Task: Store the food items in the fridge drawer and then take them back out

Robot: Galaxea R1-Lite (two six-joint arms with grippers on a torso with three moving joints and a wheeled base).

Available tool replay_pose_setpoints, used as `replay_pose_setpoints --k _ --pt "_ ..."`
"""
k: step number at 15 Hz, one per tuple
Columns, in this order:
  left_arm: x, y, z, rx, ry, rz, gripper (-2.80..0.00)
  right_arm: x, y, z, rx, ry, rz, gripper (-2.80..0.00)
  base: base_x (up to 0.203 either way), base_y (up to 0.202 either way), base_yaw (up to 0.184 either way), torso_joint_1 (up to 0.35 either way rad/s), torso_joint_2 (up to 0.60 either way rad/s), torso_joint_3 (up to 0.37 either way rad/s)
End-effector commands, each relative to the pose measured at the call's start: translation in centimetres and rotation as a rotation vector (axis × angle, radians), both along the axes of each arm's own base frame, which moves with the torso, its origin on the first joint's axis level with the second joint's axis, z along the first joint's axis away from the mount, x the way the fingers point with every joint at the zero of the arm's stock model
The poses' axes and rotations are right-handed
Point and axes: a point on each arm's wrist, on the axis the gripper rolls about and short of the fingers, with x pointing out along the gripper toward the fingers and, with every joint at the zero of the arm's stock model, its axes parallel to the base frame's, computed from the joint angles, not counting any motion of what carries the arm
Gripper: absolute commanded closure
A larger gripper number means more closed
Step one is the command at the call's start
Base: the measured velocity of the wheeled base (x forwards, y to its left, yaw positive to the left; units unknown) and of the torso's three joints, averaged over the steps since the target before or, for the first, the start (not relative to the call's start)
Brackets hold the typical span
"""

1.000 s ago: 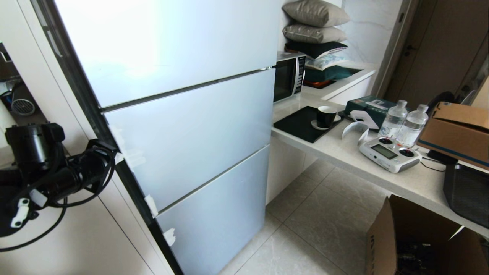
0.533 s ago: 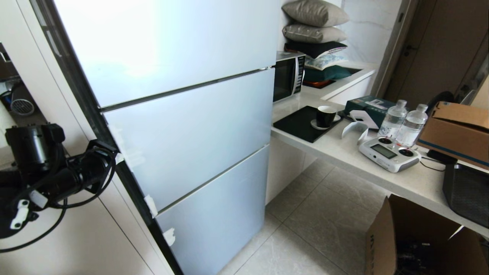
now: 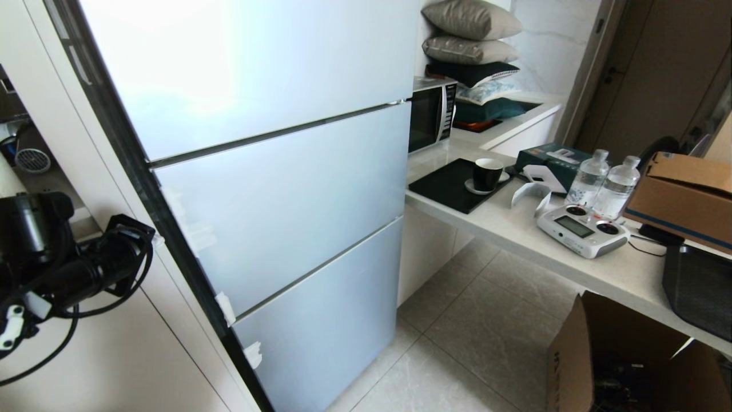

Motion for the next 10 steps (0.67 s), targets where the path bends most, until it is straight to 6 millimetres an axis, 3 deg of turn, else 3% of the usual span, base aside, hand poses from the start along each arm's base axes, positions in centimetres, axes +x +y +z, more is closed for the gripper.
replay_pose_setpoints --k 1,5,10 --pt "0.7 0.0 -0.2 -0.006 -0.003 0.000 0.00 0.0 0.0 0.0 0.000 0.001 0.001 0.00 0.000 0.000 0.000 0.000 0.00 0.000" --pt "2.7 -0.5 0.2 -0.085 -0.064 -0.005 0.00 0.0 0.0 0.0 0.000 0.001 0.001 0.00 0.000 0.000 0.000 0.000 0.00 0.000" --pt "2.8 -0.8 0.0 -0.136 -0.060 -0.025 0.00 0.0 0.0 0.0 0.000 0.000 0.000 0.00 0.000 0.000 0.000 0.000 0.00 0.000"
